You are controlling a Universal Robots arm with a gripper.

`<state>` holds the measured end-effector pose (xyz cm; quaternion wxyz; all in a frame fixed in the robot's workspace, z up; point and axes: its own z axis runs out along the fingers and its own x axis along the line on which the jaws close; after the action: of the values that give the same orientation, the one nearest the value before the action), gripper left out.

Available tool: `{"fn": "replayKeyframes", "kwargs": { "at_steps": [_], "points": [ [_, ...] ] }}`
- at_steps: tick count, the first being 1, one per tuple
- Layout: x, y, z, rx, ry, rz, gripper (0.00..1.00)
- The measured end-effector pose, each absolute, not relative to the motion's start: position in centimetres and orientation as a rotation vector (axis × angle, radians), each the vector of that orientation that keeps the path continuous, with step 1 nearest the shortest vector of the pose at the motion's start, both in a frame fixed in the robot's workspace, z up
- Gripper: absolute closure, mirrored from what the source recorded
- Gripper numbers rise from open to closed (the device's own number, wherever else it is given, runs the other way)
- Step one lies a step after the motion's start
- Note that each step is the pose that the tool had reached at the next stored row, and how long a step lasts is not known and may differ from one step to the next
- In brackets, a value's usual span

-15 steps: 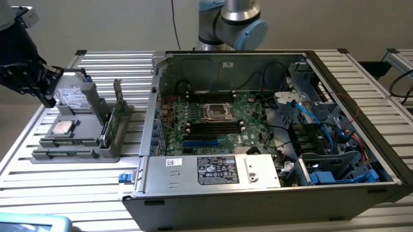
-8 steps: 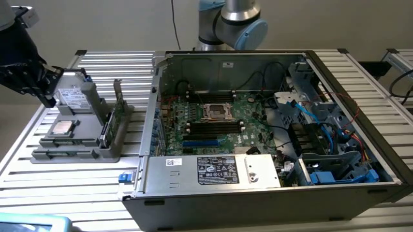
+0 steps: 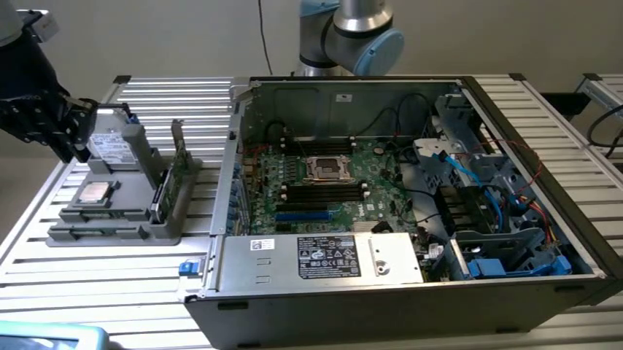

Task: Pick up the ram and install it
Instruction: 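Pick up the ram and move it above insertion slot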

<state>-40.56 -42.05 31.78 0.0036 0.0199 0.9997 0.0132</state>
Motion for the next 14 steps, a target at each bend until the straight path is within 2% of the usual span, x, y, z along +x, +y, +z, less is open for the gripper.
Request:
{"fn": "replayKeyframes", "kwargs": {
  "at_steps": [14],
  "points": [
    [-41.03,-42.14,31.74,-0.255,3.127,0.051,0.69]
  ]
}}
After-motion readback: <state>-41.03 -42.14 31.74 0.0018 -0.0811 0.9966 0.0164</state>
